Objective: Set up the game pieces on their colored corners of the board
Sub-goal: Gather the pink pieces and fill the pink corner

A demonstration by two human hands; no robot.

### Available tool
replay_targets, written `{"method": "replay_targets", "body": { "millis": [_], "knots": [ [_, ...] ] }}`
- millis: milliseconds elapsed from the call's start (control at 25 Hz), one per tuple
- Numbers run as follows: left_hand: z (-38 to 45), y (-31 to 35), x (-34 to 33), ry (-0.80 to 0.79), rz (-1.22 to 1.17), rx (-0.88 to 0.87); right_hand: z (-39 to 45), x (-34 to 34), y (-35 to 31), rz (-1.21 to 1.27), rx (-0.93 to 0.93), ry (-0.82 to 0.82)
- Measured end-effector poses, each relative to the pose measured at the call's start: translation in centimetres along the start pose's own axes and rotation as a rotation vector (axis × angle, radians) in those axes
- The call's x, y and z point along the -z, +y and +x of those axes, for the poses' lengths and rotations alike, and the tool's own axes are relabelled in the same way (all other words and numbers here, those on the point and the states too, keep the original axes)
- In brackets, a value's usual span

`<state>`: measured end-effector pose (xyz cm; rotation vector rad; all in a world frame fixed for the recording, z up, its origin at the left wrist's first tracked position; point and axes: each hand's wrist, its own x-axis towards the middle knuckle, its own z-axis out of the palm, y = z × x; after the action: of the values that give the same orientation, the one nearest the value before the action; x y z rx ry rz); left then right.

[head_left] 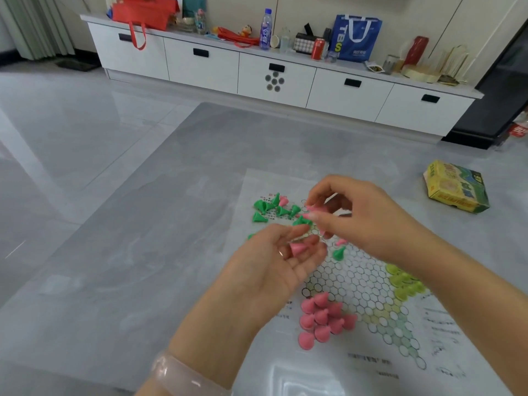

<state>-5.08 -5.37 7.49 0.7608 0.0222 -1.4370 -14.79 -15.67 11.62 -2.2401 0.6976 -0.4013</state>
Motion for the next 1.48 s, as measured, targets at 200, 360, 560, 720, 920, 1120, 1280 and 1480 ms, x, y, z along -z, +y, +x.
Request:
{"method": "replay_targets", "body": {
  "millis": [200, 360, 560, 720, 920, 1120, 1280, 1480],
  "knots": [
    [0.1, -1.6, -0.7, -0.052, 0.046, 0.059, -2.8, -2.0, -0.2, 0.213, 0.018, 0.131],
    [0.5, -1.4, -0.9, 0.035, 0.245, -0.072, -4.3, -1.0, 1.2, 0.410, -0.042, 0.329],
    [0.0, -1.0, -0.3, 0.070, 0.476, -0.058, -5.2, -2.6, 3.4, 0.598, -0.207, 0.438],
    [0.3, -1.4, -0.4, 0.047, 0.642, -0.062, -4.7, -3.1, 2.5, 0.816, -0.113, 0.346],
    [0.5, -1.9, -0.6, -0.042, 0.592, -0.098, -4.6, -3.0, 2.4, 0.762, -0.083, 0.337],
    [0.6, -2.0, -0.6, -0.056, 0.565, -0.113, -5.0, -2.9, 3.2, 0.615, -0.120, 0.373],
    [0.6, -2.2, -0.5, -0.032, 0.651, -0.141, -5.2, -2.9, 3.4, 0.527, -0.125, 0.376],
    [0.6, -2.1, -0.4, -0.038, 0.677, -0.148, -5.3, -2.7, 3.1, 0.568, -0.118, 0.338]
  ]
}}
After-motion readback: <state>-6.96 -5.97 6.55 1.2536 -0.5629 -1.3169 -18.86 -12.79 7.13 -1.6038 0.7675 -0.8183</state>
